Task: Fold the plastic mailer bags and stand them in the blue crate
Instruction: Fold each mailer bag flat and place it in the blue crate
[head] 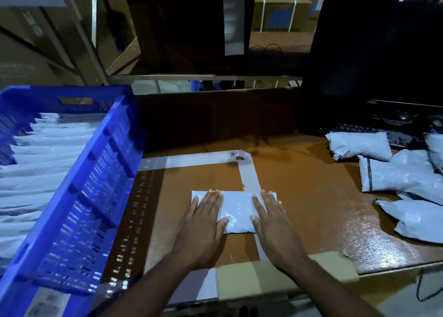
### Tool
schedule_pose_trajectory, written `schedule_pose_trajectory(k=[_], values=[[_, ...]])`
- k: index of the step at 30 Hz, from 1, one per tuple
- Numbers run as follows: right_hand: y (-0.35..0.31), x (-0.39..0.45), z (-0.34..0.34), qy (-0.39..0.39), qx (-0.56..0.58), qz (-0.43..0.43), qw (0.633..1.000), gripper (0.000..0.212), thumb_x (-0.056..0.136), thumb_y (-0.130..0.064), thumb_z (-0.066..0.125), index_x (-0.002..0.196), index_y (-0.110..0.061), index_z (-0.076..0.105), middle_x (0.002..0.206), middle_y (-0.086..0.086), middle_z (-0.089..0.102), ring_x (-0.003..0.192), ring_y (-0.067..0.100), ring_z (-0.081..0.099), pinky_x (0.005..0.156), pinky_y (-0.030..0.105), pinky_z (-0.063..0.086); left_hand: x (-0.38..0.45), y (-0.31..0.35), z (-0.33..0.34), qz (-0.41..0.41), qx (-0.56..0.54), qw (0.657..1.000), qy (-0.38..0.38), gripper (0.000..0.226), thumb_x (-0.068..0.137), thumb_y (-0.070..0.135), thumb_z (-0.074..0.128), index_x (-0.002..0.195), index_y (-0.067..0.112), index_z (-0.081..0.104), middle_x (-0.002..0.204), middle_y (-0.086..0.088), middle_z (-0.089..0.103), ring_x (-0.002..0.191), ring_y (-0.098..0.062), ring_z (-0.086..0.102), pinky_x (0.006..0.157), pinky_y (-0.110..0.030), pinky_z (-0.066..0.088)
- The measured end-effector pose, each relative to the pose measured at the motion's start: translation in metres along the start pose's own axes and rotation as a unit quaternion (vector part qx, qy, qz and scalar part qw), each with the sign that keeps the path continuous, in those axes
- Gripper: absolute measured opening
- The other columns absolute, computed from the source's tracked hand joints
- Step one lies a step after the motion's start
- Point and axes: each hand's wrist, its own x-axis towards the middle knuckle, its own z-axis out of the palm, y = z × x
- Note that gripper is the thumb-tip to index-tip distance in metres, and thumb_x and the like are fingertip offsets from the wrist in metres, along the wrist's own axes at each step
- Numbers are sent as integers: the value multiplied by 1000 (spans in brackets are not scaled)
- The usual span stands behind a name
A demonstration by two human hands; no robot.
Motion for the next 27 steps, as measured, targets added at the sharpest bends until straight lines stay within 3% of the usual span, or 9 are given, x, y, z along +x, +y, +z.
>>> schedule_pose_trajectory(k=[6, 12, 15, 18, 20, 22, 24, 27], values=[[4, 1, 0, -7, -55, -1, 998, 66, 100, -55, -2, 161, -29, 4, 168, -3, -2, 153, 13, -11, 123, 43, -8, 2, -9, 3, 33, 50, 998, -9, 73, 101, 59, 3, 163, 22, 4, 170, 8, 0, 154, -4, -11, 127, -38, -1], [3, 1, -1, -22, -64, 1, 998, 67, 99, -56, -6, 160, -30, 0, 168, -4, -6, 153, 13, -14, 124, 50, -6, 2, -8, 1, 33, 36, 999, -2, 73, 101, 61, 6, 163, 22, 10, 170, 8, 7, 155, -5, -5, 128, -38, 0], [0, 4, -9, -41, -36, 15, 998, 72, 95, -60, -5, 160, -30, 1, 168, -5, -7, 153, 12, -14, 123, 51, -9, 4, -10, 0, 20, 6, 1000, -13, 71, 102, 62, 13, 163, 25, 7, 169, 12, 1, 154, -2, -7, 127, -35, -3], [-7, 7, -20, -13, -45, 9, 999, 62, 103, -52, 21, 160, -28, 13, 168, -3, 1, 155, 16, -5, 122, 52, -9, 6, -7, -8, 23, -9, 1000, -8, 76, 98, 64, 21, 162, 29, 2, 165, 16, -10, 154, -2, -10, 127, -38, -6], [-18, 14, -23, 56, -40, -41, 997, 57, 101, -41, 32, 156, -23, 33, 165, 0, 20, 154, 18, 11, 124, 46, -2, 6, 0, -14, 36, 2, 999, 15, 74, 99, 61, 16, 162, 27, 0, 165, 15, -12, 153, -2, -14, 126, -39, -10], [-27, 13, -11, 73, -29, -104, 992, 49, 98, -29, 43, 145, -18, 53, 155, 5, 43, 147, 20, 34, 123, 37, 8, -3, 4, -9, 47, 12, 999, 13, 72, 99, 56, 4, 162, 22, 4, 167, 10, -7, 153, -4, -14, 126, -36, -10], [-31, 3, 8, 43, -37, -139, 989, 45, 100, -25, 40, 142, -19, 55, 151, 5, 48, 143, 20, 41, 120, 37, 13, -16, 2, 4, 58, 24, 998, 5, 68, 102, 48, 5, 162, 18, 12, 169, 3, 4, 154, -7, -8, 126, -37, -2], [-26, 5, 18, 23, -42, -126, 991, 51, 104, -32, 24, 149, -22, 46, 157, -1, 37, 147, 16, 32, 119, 38, 12, -13, -6, 12, 57, 23, 998, 5, 64, 104, 44, 6, 162, 19, 12, 170, 4, 5, 155, -6, -8, 125, -38, 0]])
